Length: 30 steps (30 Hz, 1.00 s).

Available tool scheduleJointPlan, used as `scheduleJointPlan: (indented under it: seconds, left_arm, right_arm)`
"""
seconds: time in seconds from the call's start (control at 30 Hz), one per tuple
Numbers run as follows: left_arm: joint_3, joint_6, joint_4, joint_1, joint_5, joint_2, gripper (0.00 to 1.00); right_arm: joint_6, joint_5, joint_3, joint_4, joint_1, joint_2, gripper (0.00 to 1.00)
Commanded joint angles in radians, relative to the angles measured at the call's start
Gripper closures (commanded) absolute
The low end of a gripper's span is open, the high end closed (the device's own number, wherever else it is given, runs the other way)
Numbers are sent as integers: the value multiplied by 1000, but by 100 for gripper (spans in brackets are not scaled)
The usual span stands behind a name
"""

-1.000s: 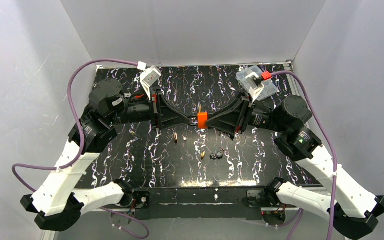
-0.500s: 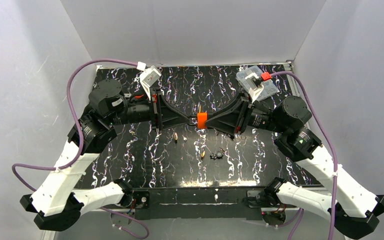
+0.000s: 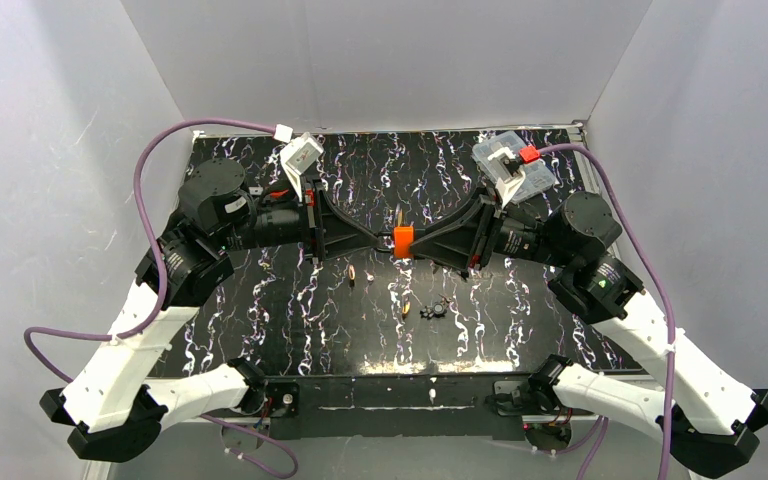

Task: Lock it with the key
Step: Lock the lock.

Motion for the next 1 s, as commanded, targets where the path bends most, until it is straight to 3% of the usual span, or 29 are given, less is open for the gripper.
scheduleJointPlan:
  seconds: [0.0,0.97]
  left_arm:
    - [15,-19,79,-48,31,50,100]
    - [23,-16,79,-80,24,70,100]
  right_arm:
    - [-16,-11,35,48,46,49,99]
    - [-27,-5,38,42,60,58,99]
